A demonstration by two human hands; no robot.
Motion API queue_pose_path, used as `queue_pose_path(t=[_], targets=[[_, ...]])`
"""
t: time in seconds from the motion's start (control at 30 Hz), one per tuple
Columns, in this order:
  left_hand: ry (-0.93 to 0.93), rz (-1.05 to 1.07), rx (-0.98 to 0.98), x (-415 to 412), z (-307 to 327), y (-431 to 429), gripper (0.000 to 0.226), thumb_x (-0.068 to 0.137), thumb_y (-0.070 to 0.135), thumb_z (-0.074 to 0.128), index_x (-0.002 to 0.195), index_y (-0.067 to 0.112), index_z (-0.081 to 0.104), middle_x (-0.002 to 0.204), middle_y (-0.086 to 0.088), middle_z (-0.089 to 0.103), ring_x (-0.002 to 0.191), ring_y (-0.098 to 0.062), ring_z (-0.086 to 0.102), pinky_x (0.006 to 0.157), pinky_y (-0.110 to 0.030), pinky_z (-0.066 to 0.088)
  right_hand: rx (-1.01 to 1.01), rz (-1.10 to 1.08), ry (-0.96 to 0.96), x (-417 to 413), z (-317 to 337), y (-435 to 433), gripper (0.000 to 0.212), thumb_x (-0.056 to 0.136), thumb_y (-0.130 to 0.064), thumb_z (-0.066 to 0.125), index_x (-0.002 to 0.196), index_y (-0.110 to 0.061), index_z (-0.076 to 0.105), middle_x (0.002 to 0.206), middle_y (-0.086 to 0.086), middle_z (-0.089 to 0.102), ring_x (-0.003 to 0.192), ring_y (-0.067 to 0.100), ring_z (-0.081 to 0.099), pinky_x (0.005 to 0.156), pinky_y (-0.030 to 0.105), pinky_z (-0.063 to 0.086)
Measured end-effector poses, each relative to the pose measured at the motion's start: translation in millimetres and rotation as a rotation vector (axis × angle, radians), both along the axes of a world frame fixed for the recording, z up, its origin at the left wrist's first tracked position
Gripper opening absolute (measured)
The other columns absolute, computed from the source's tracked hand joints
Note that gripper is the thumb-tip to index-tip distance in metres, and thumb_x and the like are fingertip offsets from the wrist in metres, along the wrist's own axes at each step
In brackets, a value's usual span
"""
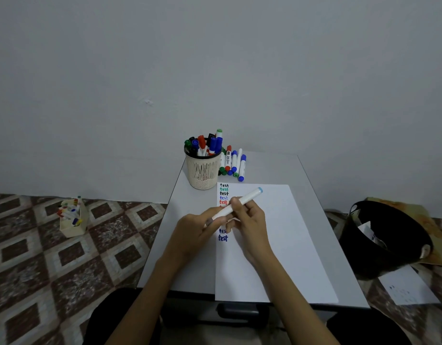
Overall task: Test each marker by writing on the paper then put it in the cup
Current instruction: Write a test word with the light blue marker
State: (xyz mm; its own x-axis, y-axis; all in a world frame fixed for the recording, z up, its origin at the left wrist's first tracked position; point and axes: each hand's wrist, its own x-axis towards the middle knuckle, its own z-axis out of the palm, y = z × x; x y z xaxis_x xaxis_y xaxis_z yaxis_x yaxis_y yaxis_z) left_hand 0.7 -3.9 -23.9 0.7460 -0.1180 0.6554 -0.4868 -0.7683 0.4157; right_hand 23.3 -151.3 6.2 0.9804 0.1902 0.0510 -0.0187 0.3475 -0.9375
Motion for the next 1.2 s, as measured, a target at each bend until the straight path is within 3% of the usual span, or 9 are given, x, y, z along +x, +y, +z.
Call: queue_pose_path(t=[0.1, 0.2, 0.3, 0.43, 0.53, 0.7, 0.9, 1.0, 1.2], targets=[[0.083, 0.048, -0.073, -0.3, 0.1, 0.4, 0.053, 0.093, 0.055, 0.034, 0.118, 0.017, 0.059, 0.087, -0.003, 0.072, 0.063, -0.012, 0.065, 0.053, -0.021, 0.052, 0.076, -0.122, 0.015, 0.6, 4.6, -4.4, 0.017, 0.089, -0.015, 0.063, 0.088, -0.001, 0.055, 0.074, 0.017, 0.064, 0.058, 0.021, 0.062, 0.049, 0.026, 0.053], [0.116, 0.216, -0.06, -0.5, 1.5, -0.1, 0.039, 0.085, 0.052, 0.041, 0.114, 0.032, 0.059, 0.066, 0.006, 0.062, 0.057, -0.011, 0.055, 0.053, -0.026, 0.049, 0.18, -0.19, 0.038, 4.6, 8.4, -15.3, 0.015, 0.088, -0.004, 0.063, 0.083, -0.006, 0.049, 0.076, 0.019, 0.06, 0.053, 0.022, 0.062, 0.048, 0.027, 0.054], [0.05, 0.273, 0.031, 2.2, -2.1, -1.7, 0.035, 0.08, 0.048, 0.05, 0.104, 0.031, 0.068, 0.061, 0.005, 0.059, 0.053, -0.004, 0.041, 0.051, -0.018, 0.043, 0.205, -0.154, 0.059, 3.0, 9.3, -20.4, 0.005, 0.094, -0.008, 0.055, 0.096, -0.005, 0.057, 0.097, 0.018, 0.07, 0.07, 0.027, 0.07, 0.058, 0.031, 0.059], [-0.017, 0.25, 0.085, 5.2, -8.2, 2.4, 0.029, 0.077, 0.046, 0.057, 0.091, 0.026, 0.074, 0.063, 0.003, 0.063, 0.048, -0.007, 0.043, 0.052, -0.013, 0.037, 0.204, -0.055, 0.062, -1.7, 10.9, -20.8, 0.021, 0.095, -0.012, 0.054, 0.109, 0.001, 0.062, 0.104, 0.015, 0.072, 0.094, 0.03, 0.071, 0.069, 0.036, 0.061], [-0.059, 0.227, 0.109, 9.4, -14.0, 6.2, 0.028, 0.078, 0.045, 0.06, 0.088, 0.023, 0.074, 0.062, 0.002, 0.064, 0.047, -0.014, 0.051, 0.048, -0.024, 0.045, 0.079, -0.045, 0.024, -7.5, 9.5, -19.5, 0.009, 0.082, 0.003, 0.067, 0.088, 0.003, 0.061, 0.086, 0.02, 0.07, 0.075, 0.029, 0.07, 0.058, 0.032, 0.058], [-0.149, 0.21, 0.145, 11.7, -17.8, 7.6, 0.029, 0.079, 0.044, 0.062, 0.086, 0.019, 0.076, 0.061, 0.0, 0.066, 0.046, -0.014, 0.052, 0.049, -0.02, 0.041, -0.092, -0.017, 0.018, -14.4, -3.0, -10.3, 0.027, 0.081, 0.009, 0.066, 0.07, -0.006, 0.045, 0.055, 0.012, 0.052, 0.041, 0.019, 0.049, 0.044, 0.023, 0.044], [-0.154, 0.173, 0.105, 13.9, -21.6, 9.2, 0.035, 0.081, 0.046, 0.058, 0.087, 0.016, 0.075, 0.069, -0.002, 0.071, 0.052, -0.017, 0.061, 0.048, -0.031, 0.052, -0.379, -0.051, -0.117, -16.6, -13.6, -1.0, 0.025, 0.062, -0.011, 0.07, 0.066, -0.012, 0.046, 0.075, 0.027, 0.057, 0.072, 0.026, 0.061, 0.062, 0.03, 0.059], [-0.118, 0.167, 0.073, 13.3, -22.0, 8.7, 0.038, 0.081, 0.048, 0.057, 0.088, 0.016, 0.075, 0.074, -0.003, 0.072, 0.056, -0.017, 0.063, 0.051, -0.033, 0.054, -0.403, -0.039, -0.142, -16.2, -15.3, -1.2, 0.023, 0.06, -0.014, 0.068, 0.067, -0.014, 0.046, 0.07, 0.014, 0.056, 0.07, 0.018, 0.06, 0.059, 0.019, 0.054], [-0.084, 0.153, 0.027, 13.9, -23.0, 9.4, 0.045, 0.084, 0.055, 0.051, 0.09, 0.017, 0.075, 0.077, -0.003, 0.073, 0.06, -0.017, 0.065, 0.055, -0.034, 0.054, -0.455, -0.028, -0.153, -12.8, -21.0, 0.5, 0.024, 0.059, -0.017, 0.069, 0.067, -0.014, 0.046, 0.067, 0.008, 0.056, 0.069, 0.02, 0.057, 0.06, 0.018, 0.053]])
